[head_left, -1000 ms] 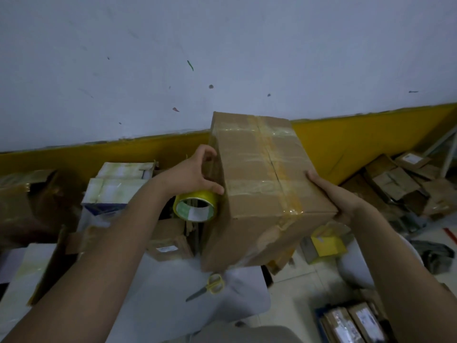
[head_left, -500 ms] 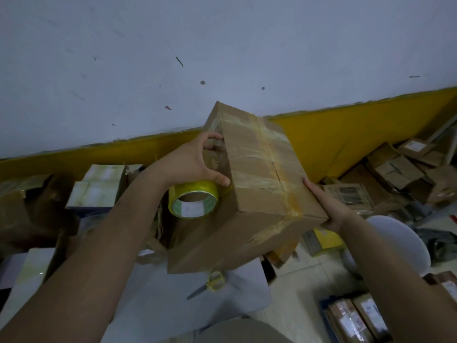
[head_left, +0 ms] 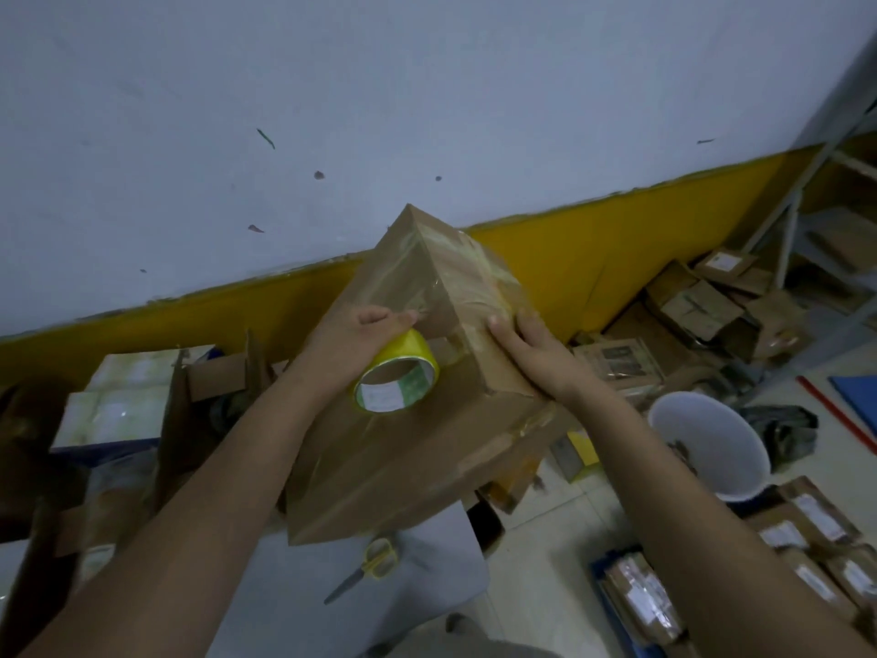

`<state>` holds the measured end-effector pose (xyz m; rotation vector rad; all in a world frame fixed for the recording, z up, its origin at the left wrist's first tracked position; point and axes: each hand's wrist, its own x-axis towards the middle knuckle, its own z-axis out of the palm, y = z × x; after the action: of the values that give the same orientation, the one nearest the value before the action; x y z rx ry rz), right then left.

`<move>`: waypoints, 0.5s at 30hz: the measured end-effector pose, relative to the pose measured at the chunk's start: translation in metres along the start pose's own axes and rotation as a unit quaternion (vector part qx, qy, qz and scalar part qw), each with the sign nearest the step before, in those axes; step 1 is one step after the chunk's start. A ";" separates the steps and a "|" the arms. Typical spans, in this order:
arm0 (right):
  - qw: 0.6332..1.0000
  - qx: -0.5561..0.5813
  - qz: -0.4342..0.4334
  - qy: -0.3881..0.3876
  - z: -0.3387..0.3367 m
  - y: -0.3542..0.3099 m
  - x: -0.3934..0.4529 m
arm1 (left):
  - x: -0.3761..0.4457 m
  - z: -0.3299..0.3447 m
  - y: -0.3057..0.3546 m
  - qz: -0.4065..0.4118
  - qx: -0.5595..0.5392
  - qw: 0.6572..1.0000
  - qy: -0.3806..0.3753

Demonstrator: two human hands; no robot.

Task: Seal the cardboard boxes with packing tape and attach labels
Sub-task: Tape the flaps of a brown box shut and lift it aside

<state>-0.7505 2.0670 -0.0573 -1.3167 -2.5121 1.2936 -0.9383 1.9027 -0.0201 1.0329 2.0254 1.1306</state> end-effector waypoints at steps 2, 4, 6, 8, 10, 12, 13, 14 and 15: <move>0.999 -0.027 -0.036 -0.006 0.002 -0.016 -0.012 | 0.004 0.006 0.002 0.001 0.004 1.000 0.027; 0.998 -0.044 -0.038 -0.013 -0.001 -0.023 -0.016 | 0.008 0.012 0.005 0.013 0.003 0.999 0.052; 0.999 -0.039 -0.022 -0.028 -0.006 -0.023 -0.013 | 0.009 0.018 0.009 0.028 -0.005 0.998 0.054; 0.999 -0.032 -0.005 -0.027 -0.012 -0.020 -0.006 | 0.005 0.019 0.010 0.021 -0.037 0.999 0.014; 1.000 0.002 0.012 -0.012 -0.016 -0.014 -0.001 | 0.001 0.017 0.004 0.019 -0.091 0.992 -0.080; 0.998 0.054 0.028 -0.012 -0.020 -0.009 0.001 | -0.004 0.018 -0.010 0.031 -0.140 0.978 -0.154; 0.997 0.073 0.034 -0.013 -0.021 -0.007 0.002 | -0.005 0.019 -0.018 0.031 -0.162 0.972 -0.165; 0.996 0.083 0.036 -0.017 -0.022 -0.007 0.003 | -0.005 0.019 -0.024 0.027 -0.176 0.970 -0.165; 0.995 0.085 0.036 -0.022 -0.023 -0.008 0.004 | -0.006 0.018 -0.026 0.022 -0.179 0.970 -0.161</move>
<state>-0.7499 2.0827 -0.0383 -1.3666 -2.3398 1.5292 -0.9300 1.8965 -0.0508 1.0030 1.4869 1.2081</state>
